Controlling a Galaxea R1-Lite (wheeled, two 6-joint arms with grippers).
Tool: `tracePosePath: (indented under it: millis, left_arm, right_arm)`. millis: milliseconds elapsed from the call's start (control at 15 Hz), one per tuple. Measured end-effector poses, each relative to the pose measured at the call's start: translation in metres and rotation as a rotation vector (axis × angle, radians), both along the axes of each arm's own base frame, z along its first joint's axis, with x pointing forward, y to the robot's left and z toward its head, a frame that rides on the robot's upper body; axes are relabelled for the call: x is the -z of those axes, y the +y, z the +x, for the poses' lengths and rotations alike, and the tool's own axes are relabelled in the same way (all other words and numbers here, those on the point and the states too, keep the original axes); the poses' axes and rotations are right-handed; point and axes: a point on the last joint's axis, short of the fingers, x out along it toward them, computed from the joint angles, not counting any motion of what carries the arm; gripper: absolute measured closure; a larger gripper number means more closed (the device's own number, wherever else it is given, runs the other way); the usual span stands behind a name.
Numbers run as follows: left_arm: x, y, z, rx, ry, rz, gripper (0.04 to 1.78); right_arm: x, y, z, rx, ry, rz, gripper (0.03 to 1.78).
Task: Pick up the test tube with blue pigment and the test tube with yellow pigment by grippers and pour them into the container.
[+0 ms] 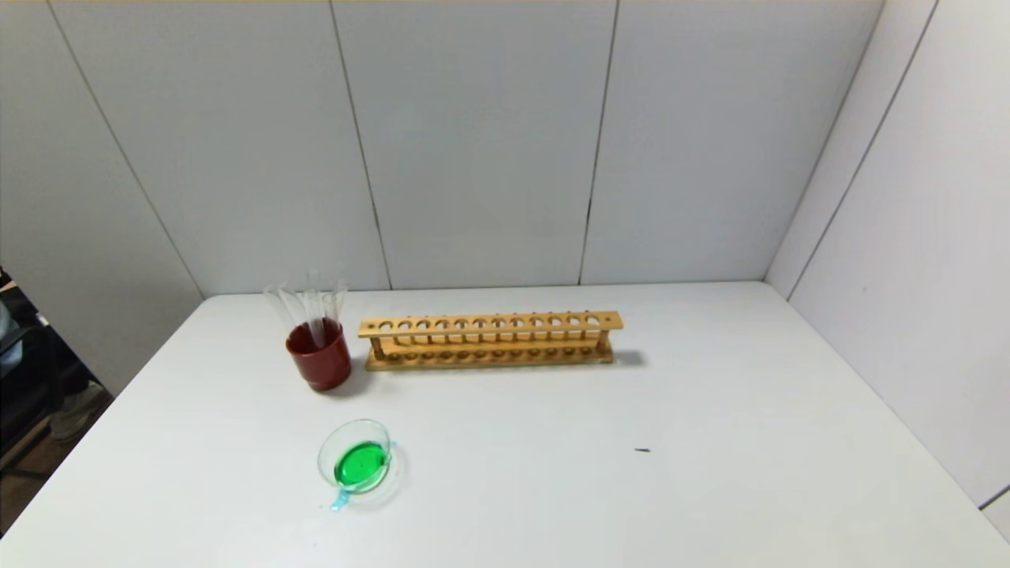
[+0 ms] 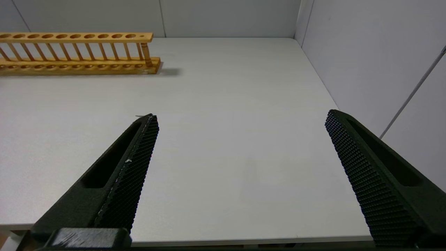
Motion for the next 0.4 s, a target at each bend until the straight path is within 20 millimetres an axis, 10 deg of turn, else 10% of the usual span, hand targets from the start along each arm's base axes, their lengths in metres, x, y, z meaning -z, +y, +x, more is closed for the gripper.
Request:
tracePosePath:
  millis: [400]
  left_arm:
    - [0.0007, 0.0, -0.0014, 0.0, 0.034, -0.001, 0.07]
  right_arm:
    - [0.0, 0.0, 0.0, 0.0, 0.0, 0.003, 0.06]
